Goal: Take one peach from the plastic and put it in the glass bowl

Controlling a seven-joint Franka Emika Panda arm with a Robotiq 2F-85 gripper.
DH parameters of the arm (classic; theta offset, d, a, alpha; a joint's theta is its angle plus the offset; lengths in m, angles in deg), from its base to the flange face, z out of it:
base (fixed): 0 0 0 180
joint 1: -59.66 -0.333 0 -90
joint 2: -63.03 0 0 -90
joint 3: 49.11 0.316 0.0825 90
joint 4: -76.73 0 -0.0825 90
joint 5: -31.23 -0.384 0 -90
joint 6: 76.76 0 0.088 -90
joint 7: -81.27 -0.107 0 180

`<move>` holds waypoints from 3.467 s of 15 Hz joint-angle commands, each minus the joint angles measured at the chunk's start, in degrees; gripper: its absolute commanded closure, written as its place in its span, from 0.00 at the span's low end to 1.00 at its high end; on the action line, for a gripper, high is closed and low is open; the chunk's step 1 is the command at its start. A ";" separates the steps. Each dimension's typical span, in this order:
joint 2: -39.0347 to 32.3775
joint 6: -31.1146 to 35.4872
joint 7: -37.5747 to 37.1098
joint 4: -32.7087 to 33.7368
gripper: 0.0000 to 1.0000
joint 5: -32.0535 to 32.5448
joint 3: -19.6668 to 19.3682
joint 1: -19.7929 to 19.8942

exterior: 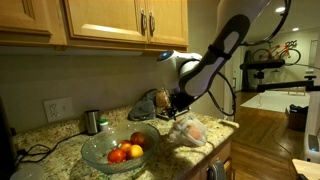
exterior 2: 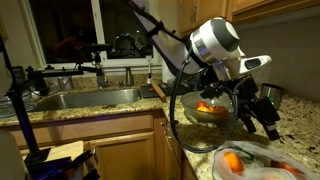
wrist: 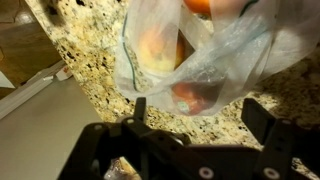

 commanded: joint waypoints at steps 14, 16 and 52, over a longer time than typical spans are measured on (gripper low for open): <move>10.39 -6.20 19.58 -8.41 0.00 -16.83 -0.24 2.27; 10.85 -6.93 19.48 -8.88 0.00 -16.63 -0.35 2.70; 7.52 -2.42 20.00 -11.21 0.00 -11.84 -0.67 4.75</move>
